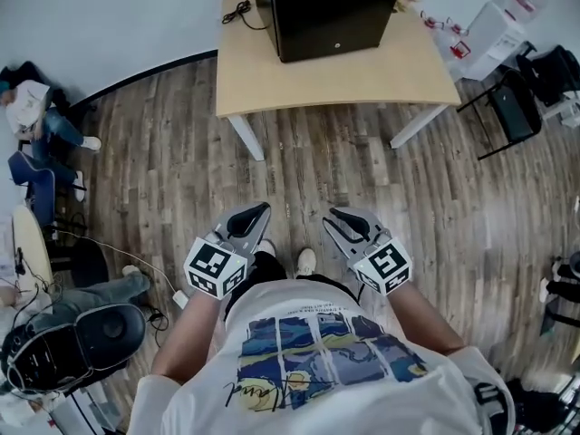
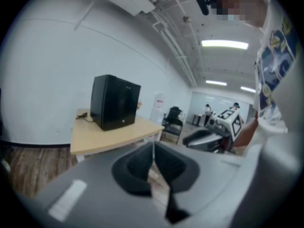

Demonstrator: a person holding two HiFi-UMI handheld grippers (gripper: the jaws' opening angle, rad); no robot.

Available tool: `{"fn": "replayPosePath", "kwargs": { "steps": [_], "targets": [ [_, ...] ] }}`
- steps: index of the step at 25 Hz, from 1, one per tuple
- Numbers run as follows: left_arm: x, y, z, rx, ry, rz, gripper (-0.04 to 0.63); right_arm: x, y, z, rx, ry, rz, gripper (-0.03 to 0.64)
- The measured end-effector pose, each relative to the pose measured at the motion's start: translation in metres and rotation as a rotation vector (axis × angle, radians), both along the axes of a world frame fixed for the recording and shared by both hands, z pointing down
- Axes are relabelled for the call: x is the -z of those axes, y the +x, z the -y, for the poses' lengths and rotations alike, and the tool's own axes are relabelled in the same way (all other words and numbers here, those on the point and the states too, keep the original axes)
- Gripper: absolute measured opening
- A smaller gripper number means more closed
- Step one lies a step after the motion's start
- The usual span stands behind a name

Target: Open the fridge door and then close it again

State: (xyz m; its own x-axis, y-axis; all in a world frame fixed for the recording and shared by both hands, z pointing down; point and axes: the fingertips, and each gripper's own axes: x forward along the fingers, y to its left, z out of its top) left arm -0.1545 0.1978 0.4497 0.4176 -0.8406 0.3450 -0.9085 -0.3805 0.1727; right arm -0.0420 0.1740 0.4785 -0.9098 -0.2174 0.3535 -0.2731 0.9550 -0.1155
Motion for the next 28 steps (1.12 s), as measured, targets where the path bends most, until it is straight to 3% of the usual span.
{"fn": "replayPosePath", "kwargs": {
  "steps": [13,20,28],
  "targets": [
    [-0.018,-0.064,0.198,-0.086,0.053,-0.003,0.055,0.000,0.010,0.124,-0.237,0.011,-0.058,0.071],
    [-0.004,-0.120,0.317,-0.100,0.116,-0.017,0.061,0.011,-0.009,0.196,-0.353,0.013,-0.076,0.058],
    [-0.003,-0.162,0.416,-0.116,0.146,-0.013,0.075,0.012,-0.027,0.238,-0.461,0.021,-0.093,0.044]
  ]
}}
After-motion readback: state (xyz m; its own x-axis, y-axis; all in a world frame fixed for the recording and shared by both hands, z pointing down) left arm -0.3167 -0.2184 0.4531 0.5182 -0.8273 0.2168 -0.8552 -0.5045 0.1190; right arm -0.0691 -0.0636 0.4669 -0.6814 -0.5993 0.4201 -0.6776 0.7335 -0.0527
